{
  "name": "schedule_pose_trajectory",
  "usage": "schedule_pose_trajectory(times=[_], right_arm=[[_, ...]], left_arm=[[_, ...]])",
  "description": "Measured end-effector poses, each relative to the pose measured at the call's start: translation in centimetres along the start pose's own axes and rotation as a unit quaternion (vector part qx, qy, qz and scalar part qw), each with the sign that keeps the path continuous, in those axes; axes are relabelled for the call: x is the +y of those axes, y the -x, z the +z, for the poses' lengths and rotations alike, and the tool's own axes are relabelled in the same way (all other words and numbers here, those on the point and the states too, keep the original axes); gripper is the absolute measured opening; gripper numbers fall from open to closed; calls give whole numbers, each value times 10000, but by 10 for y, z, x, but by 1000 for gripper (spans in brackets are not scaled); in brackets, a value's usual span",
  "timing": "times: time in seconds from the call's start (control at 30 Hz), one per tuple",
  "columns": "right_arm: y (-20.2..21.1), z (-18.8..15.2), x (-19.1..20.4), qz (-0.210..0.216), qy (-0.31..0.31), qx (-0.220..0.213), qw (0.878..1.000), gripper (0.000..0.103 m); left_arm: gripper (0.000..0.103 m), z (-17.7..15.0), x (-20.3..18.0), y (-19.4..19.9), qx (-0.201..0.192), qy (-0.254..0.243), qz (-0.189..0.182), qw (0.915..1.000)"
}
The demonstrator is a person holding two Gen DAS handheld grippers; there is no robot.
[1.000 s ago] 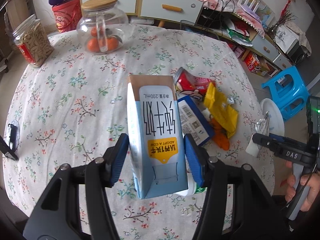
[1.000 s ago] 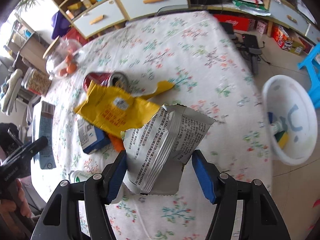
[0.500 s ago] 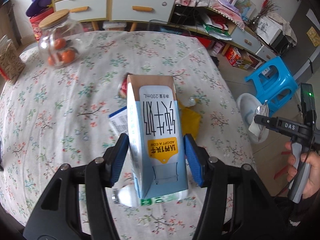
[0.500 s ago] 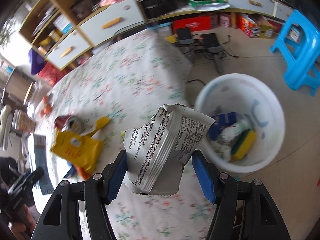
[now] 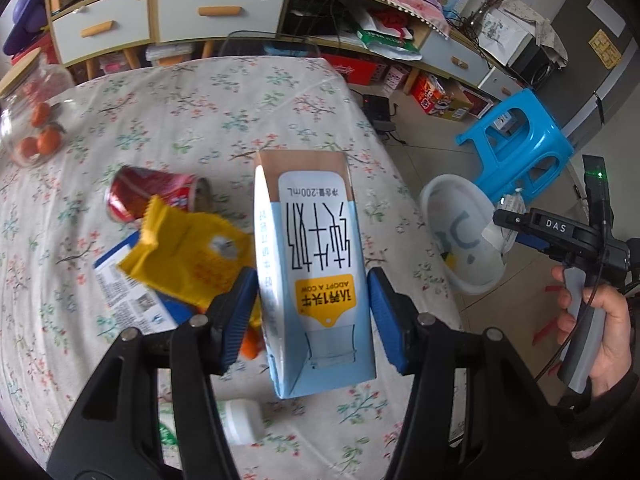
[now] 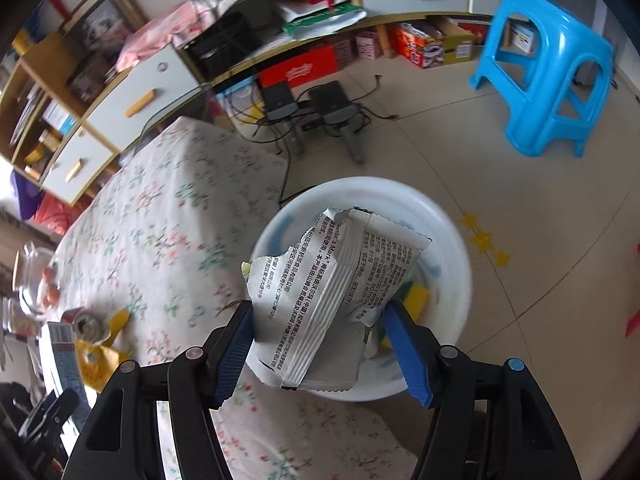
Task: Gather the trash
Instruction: 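Carry the snack packet to the bin and release it with the right gripper, then carry the milk carton over the bin and release it with the left gripper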
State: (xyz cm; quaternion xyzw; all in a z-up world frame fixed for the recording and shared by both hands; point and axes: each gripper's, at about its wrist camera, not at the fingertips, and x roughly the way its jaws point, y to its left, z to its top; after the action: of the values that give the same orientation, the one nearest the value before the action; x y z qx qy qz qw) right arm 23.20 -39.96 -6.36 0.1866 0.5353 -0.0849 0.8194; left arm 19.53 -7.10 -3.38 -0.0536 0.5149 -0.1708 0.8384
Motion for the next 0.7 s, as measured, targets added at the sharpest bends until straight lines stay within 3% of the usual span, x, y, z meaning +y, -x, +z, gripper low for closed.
schedule_pose_trajectory(times=[0.13, 0.3, 0.7], right_arm=[[4, 6, -20, -41, -300, -94, 9995, 83], [16, 11, -38, 84, -472, -209, 9986, 85], [48, -2, -89, -200, -442, -351, 9982, 85]], left_arm=[[58, 9, -25, -11, 60, -246, -112, 9996], [58, 19, -52, -26, 121, -487, -205, 9985], [58, 34, -124, -77, 360, -838, -555, 9943]])
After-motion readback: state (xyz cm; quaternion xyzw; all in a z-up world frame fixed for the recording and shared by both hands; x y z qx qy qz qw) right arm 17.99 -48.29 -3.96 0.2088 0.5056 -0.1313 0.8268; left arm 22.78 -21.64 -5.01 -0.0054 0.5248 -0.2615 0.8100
